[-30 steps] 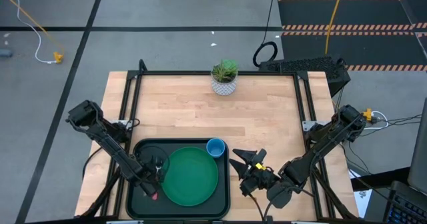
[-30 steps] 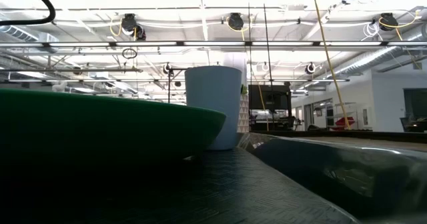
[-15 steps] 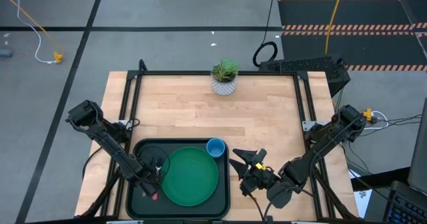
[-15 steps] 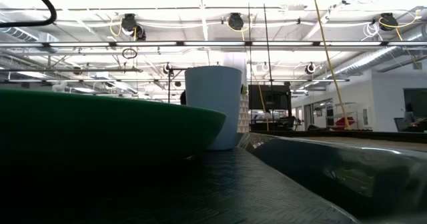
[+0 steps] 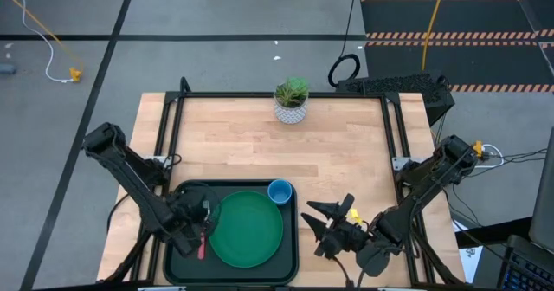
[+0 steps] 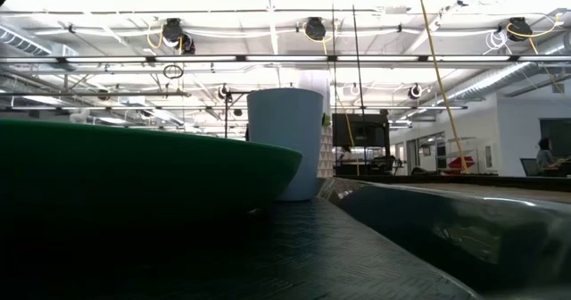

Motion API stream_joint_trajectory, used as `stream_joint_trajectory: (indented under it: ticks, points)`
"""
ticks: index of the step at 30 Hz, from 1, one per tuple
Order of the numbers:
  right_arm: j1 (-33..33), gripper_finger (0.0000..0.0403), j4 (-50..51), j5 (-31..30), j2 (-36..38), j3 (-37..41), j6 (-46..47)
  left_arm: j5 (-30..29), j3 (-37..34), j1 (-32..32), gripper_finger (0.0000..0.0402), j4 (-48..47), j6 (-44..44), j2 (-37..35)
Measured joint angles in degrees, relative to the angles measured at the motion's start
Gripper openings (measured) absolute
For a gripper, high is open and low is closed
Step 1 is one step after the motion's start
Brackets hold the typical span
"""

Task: Pick and place plate/cup/fork/spoon on tray
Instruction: Return to Home Position

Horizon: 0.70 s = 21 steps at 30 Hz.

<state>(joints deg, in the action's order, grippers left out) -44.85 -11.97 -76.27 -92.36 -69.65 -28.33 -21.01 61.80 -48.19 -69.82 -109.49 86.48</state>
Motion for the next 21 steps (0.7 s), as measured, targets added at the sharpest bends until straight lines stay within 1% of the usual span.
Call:
stream_joint_trajectory:
  ticks: [4,7,9,11,12,14,16,18,21]
  points:
    - [-0.7,0.0123,0.0,0.0,0.6,0.0,1.2,-14.8,5.1,0.2,0.0076,-0.4,11.7,-1.2]
    - [-1.6,0.0072,0.3,0.2,2.8,0.0,1.1,-24.9,8.9,0.4,0.0076,-0.3,20.7,-1.5]
    - [-2.4,0.0039,1.9,3.2,5.3,0.0,2.5,-30.0,11.0,0.8,0.0076,-0.3,26.9,-1.5]
    - [-3.1,0.0011,5.2,9.6,8.8,0.0,5.6,-33.7,12.8,1.6,0.0076,-0.3,33.1,-1.5]
    - [-3.3,0.0006,7.2,12.8,10.7,0.0,7.4,-35.6,13.5,2.2,0.0076,-0.3,36.2,-1.5]
    - [-3.3,0.0008,12.2,19.4,14.5,0.0,12.0,-38.5,14.8,3.4,0.0076,-0.3,42.7,-1.5]
    - [-3.0,0.0009,16.3,24.4,18.2,0.5,15.6,-39.6,16.0,4.9,0.0076,-0.2,48.0,-1.5]
    - [-2.2,0.0004,17.3,27.0,21.7,2.6,16.8,-39.9,16.6,6.9,0.0076,-0.2,51.2,-1.5]
    - [-1.1,0.0002,16.3,27.5,27.0,7.3,16.7,-40.8,16.3,9.8,0.0076,-0.2,56.3,-1.7]
